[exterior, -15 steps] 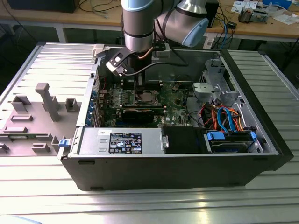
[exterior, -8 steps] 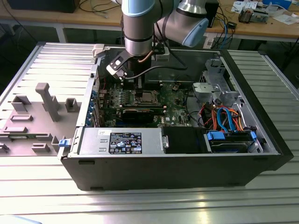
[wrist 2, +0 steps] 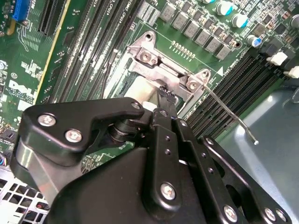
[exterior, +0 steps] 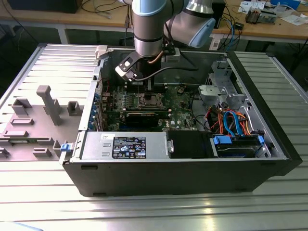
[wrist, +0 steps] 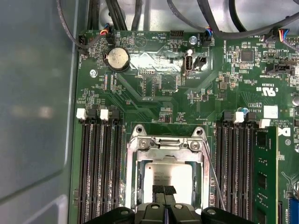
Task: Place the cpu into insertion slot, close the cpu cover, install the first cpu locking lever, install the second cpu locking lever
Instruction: 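Close the cpu cover, then install the first cpu locking lever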
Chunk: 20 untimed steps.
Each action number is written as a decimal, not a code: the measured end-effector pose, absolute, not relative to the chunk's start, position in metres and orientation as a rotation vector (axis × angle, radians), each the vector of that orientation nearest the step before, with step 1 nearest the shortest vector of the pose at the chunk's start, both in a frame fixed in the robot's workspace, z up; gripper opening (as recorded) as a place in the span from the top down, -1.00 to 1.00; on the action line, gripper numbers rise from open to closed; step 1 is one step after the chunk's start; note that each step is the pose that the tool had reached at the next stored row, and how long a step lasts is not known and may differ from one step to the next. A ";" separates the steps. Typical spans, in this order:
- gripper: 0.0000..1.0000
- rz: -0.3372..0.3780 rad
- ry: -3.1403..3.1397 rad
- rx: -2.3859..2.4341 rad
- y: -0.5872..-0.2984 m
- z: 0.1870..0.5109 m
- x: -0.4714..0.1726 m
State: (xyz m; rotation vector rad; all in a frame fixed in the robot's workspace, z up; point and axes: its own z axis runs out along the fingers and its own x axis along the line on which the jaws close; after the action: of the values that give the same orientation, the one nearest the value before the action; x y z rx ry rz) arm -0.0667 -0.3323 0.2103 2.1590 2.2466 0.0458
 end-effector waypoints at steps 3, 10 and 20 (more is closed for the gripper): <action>0.79 0.045 2.247 2.159 -0.332 0.210 -0.065; 0.79 0.045 2.246 2.159 -0.332 0.210 -0.064; 0.79 0.045 2.246 2.159 -0.332 0.221 -0.064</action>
State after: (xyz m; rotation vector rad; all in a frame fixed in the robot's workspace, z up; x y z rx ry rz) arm -0.0637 -0.3324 0.2210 2.1592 2.2464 0.0454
